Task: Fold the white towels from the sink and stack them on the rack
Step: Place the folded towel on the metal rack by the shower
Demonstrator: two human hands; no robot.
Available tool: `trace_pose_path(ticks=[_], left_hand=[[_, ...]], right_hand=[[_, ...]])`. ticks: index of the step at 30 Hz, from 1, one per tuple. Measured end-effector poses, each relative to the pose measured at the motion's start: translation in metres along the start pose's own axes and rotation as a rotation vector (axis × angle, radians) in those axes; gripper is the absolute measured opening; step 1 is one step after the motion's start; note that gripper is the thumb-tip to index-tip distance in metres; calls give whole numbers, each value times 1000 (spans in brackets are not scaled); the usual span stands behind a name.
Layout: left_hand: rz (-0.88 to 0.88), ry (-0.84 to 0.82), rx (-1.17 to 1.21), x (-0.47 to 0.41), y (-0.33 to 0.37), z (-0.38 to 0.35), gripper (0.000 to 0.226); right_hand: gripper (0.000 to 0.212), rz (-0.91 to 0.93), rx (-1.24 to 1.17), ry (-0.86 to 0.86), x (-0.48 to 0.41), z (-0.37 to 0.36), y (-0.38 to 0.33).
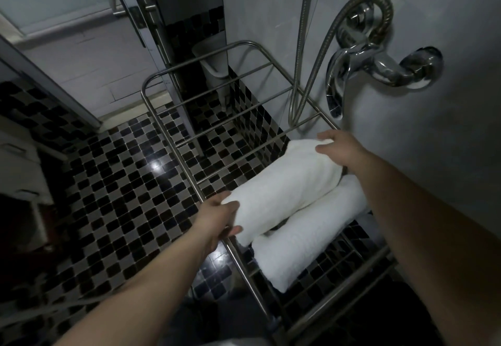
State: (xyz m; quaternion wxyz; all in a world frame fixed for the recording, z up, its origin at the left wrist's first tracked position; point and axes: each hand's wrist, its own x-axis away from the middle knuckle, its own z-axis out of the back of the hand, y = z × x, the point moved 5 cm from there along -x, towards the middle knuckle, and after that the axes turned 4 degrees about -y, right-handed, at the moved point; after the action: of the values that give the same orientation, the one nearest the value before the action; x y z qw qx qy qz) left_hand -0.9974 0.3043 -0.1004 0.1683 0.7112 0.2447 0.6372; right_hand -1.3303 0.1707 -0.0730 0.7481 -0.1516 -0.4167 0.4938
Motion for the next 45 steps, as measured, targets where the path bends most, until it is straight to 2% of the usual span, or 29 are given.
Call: trace_pose_path(ticks=[4, 8, 13, 15, 17, 19, 20, 22, 25, 27, 30, 33, 36, 40, 42, 45], left_hand=[[-184, 247, -304, -8, 11, 6, 45], [-279, 298, -516, -11, 24, 12, 47], [-280, 244, -834, -20, 28, 12, 47], [-292, 269, -1040, -19, 32, 9, 45], [-381, 345, -1247, -17, 34, 3, 45], [-580, 366, -1252, -10, 34, -10, 51], [-694, 320, -1247, -5, 32, -20, 56], [-807, 161, -1358, 0, 24, -45, 72], [-701, 57, -1556, -12, 9, -71, 99], [-611, 139, -1574, -19, 9, -71, 98], [-643, 249, -1605, -23, 10, -65, 64], [-670, 220, -1627, -23, 9, -62, 38], [-648, 205, -1612, -23, 11, -60, 35], [-590, 245, -1578, -25, 2, -40, 39], [-574, 209, -1587, -27, -1, -36, 40], [-563, 158, -1536, -29, 0, -36, 41]], right_hand=[[29, 75, 66, 65, -3, -16, -4], [21, 107, -35, 183, -1, -9, 0], [22, 113, 210, 182, -8, -12, 15], [25, 97, 332, 211, -8, -7, 12], [27, 123, 513, 225, -2, -10, 6], [28, 254, 647, 152, 8, -26, -7], [34, 345, 684, 80, 15, -37, -14], [61, 525, 741, -80, 34, -59, -26], [86, 744, 873, -239, 57, -88, -31], [90, 804, 1017, -269, 59, -99, -27], [73, 737, 1124, -167, 43, -85, -20], [52, 694, 1163, -93, 29, -70, -14], [49, 701, 1185, -127, 24, -71, -14], [51, 616, 1034, -45, 17, -45, -4], [47, 587, 959, -70, 12, -37, 2], [51, 575, 998, -148, 8, -38, 2]])
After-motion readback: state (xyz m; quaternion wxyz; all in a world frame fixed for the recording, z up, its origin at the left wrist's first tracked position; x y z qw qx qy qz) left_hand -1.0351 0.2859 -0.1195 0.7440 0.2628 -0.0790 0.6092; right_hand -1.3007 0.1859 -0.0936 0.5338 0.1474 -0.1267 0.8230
